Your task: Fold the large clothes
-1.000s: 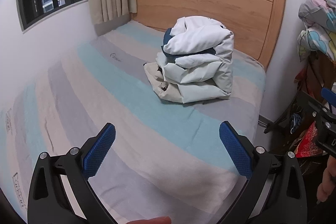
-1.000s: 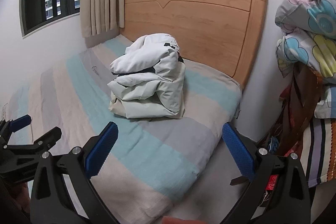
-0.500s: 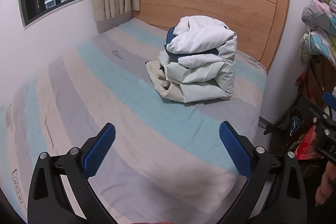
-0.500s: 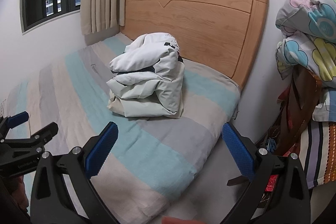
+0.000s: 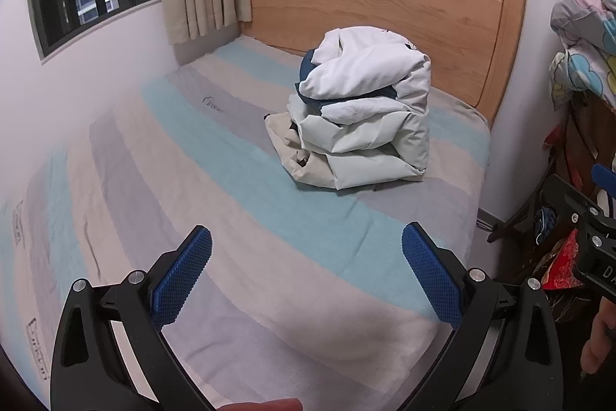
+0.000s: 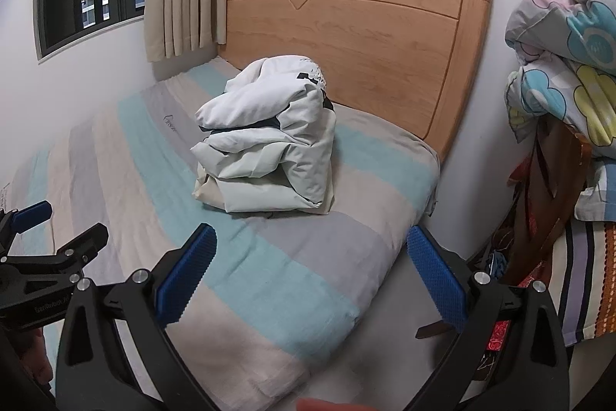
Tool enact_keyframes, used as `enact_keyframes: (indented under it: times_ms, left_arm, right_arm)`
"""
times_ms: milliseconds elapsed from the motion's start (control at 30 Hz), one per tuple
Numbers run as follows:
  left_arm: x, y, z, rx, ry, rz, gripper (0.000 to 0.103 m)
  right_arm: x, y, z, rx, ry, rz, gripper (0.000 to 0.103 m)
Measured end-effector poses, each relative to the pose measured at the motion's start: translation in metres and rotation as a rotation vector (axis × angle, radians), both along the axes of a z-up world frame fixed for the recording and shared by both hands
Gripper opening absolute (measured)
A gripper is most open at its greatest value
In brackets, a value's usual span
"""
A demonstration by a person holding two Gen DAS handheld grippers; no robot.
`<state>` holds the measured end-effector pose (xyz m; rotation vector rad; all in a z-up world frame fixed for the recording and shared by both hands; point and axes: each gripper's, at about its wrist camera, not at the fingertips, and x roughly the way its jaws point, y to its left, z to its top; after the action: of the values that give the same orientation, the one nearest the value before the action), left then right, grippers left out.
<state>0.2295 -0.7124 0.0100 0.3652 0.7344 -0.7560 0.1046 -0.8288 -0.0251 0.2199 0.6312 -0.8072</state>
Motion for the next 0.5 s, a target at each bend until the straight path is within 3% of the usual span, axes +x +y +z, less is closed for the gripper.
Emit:
enact_keyframes:
  times_ms: [500]
  left_arm:
    - [0.0034, -0.0037, -0.003, -0.008, 0.033, -0.001, 0.097]
  right_arm:
    - [0.0004, -0.0021, 0.0005, 0.002, 0.002, 0.005, 0.096]
